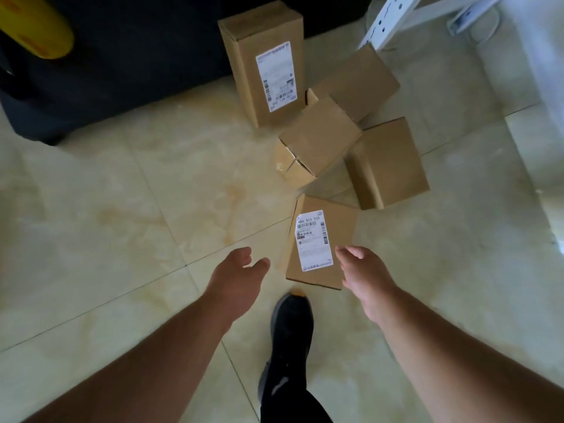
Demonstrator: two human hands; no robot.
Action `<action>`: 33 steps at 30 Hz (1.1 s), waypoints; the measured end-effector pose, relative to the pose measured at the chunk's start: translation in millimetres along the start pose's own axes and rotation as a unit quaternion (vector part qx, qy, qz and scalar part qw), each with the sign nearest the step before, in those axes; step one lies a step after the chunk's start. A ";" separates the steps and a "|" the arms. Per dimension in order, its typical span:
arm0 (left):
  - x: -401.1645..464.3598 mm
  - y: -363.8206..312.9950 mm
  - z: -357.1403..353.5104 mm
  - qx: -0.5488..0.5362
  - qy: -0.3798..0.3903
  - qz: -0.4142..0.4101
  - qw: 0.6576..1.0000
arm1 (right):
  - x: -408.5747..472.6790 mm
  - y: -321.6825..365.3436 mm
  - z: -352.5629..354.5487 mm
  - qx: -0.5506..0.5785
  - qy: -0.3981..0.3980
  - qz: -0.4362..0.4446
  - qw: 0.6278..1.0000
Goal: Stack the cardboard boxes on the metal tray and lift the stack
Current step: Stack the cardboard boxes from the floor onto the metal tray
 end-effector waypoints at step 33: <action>20.0 23.8 -43.2 0.009 0.080 -0.044 0.996 | -9.5 -0.3 -41.8 -0.076 0.056 0.048 0.994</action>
Point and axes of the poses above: each hand's wrist, its own x-axis towards the middle knuckle, its own z-axis out of the back of the hand, y = z × x, the point moved 10 cm from there along x, towards the middle knuckle, and after that the axes turned 13 degrees about -y, right-handed, at the moved point
